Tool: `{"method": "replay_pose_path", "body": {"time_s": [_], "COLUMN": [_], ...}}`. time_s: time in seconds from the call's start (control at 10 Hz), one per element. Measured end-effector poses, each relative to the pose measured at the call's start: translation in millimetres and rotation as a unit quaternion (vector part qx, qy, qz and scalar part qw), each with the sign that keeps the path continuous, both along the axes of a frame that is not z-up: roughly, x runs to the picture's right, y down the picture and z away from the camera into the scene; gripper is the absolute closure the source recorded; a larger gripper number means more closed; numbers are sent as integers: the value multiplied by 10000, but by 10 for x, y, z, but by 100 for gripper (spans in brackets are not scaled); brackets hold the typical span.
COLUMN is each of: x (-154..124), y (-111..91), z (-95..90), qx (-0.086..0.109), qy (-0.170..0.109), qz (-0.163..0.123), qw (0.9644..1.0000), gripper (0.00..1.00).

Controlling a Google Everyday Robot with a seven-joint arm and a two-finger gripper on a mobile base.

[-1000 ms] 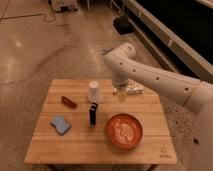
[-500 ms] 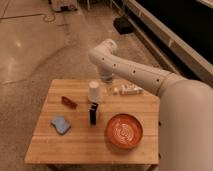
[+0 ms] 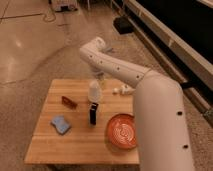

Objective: Place the ceramic cup over the eraser

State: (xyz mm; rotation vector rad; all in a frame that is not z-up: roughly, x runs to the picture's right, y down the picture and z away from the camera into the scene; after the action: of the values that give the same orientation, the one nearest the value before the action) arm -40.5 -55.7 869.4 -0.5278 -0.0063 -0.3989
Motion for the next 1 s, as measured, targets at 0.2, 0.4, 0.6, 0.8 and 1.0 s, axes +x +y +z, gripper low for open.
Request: {"method": "replay_pose_path", "body": {"time_s": [0.2,0.4,0.6,0.8,1.0], "x": [-60,-31,-27,-118,-88], "y": [-28,-42,5,-39,-59], "z": [110,149,200,305,459], "qx": [-1,-30,-25,-11,-33], "qy": [34,5,17,-33,-22], "qz": [-41,-184,-232,-247,-295], "qw": [10000,9998,9997,9997,9996], "gripper": [35,35,35,35,35]}}
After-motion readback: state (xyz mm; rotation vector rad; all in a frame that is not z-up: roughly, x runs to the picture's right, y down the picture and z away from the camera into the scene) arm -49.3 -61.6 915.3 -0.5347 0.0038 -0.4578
